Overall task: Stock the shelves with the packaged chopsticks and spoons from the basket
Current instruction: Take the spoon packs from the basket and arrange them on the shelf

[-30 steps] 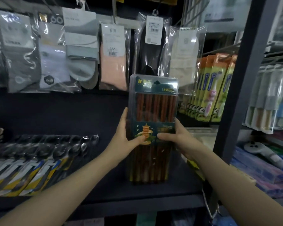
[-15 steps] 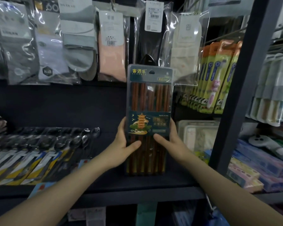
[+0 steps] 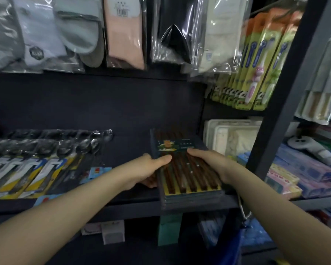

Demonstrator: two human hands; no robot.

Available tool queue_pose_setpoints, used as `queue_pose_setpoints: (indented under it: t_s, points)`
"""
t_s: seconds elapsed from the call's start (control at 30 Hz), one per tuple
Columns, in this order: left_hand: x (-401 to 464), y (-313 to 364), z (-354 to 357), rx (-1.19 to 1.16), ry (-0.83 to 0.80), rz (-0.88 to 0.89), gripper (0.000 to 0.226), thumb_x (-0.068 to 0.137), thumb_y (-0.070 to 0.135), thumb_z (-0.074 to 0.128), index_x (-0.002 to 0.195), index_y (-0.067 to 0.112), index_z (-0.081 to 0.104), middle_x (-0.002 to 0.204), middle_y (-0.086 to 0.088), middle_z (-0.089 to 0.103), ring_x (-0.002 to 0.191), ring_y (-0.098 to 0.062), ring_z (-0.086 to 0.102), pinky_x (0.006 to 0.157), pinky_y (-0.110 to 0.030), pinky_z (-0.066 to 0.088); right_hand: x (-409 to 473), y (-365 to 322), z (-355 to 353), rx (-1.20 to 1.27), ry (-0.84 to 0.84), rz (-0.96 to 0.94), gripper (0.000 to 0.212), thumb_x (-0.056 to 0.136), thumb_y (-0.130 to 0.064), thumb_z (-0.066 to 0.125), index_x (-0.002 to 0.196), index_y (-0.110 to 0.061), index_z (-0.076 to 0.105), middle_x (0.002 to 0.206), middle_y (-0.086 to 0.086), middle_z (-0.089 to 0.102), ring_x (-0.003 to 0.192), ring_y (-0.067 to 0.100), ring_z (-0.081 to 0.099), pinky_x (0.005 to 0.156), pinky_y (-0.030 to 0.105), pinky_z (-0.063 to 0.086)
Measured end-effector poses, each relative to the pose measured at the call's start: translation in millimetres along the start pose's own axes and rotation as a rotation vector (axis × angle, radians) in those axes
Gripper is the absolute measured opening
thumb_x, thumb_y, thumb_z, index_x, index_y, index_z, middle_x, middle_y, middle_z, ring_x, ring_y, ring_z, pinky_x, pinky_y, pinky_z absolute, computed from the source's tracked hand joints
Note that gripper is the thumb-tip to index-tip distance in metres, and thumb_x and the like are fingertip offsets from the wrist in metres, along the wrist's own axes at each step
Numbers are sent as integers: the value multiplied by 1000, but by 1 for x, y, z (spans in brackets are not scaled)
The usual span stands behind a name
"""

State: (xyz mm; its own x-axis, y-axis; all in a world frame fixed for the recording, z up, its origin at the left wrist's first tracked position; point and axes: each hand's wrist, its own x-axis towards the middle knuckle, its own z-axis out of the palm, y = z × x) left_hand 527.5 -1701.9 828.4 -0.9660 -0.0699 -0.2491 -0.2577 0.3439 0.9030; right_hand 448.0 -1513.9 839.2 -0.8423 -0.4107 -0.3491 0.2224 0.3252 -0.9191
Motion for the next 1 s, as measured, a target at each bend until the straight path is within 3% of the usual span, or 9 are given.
queue_pose_setpoints:
  t_s: [0.13,0.27,0.4,0.43,0.5,0.6,0.67,0.83,1.0]
  points:
    - [23,14,0,7,-72,-14,51,85,56,46,103,10,59,89,-9,66,78,-22,59,74,-33,50,15,-7,-10,72,67,-26,38,83,-41,64,105,-11,67,98,9,73,87,25,69,85,35,54]
    - [36,23,10,198,-81,3,54,86,61,40,100,12,58,73,-4,61,53,-15,58,52,-24,50,29,-6,-17,-12,171,47,47,81,-44,66,110,-7,66,97,11,72,84,26,68,87,37,55]
    - [44,29,8,910,359,252,67,87,65,22,79,11,59,63,-2,53,60,-21,55,56,-30,46,12,-16,-23,-892,598,-233,52,86,-50,56,115,-6,58,114,12,62,104,29,58,85,32,47]
    - [50,29,5,890,390,258,71,88,64,21,90,6,63,71,-5,58,69,-23,58,60,-30,46,2,-18,-23,-937,587,-348,57,87,-50,54,127,-10,52,128,11,56,116,28,53,91,32,44]
    - [71,21,-1,694,300,204,67,90,59,27,124,6,50,112,-12,60,100,-26,57,74,-28,42,-20,-15,-20,-874,277,-548,67,86,-48,56,142,-17,37,144,2,43,132,20,42,98,23,34]
    - [95,9,-4,315,49,179,70,84,60,42,140,19,31,144,-2,40,126,-19,42,106,-31,33,-33,8,-11,-1262,-110,-631,93,77,-56,63,150,-27,13,158,-3,15,145,13,14,111,17,11]
    - [99,7,-1,129,19,210,59,87,51,48,137,22,36,138,5,44,123,-14,43,107,-31,33,-30,21,-11,-1471,-73,-641,104,72,-66,60,149,-32,-1,160,-4,-3,147,14,0,113,22,1]
    - [96,11,13,-133,-107,216,44,88,36,56,129,23,46,128,4,56,119,-13,50,108,-34,35,-30,27,-15,-1514,60,-674,98,75,-70,53,149,-33,0,160,-2,0,148,20,2,118,34,7]
    - [102,6,49,-347,-63,192,71,89,35,54,145,26,13,141,-1,42,124,-17,44,107,-36,34,-33,29,-14,-1483,119,-646,104,63,-80,35,150,-30,6,160,-2,8,147,20,9,118,34,10]
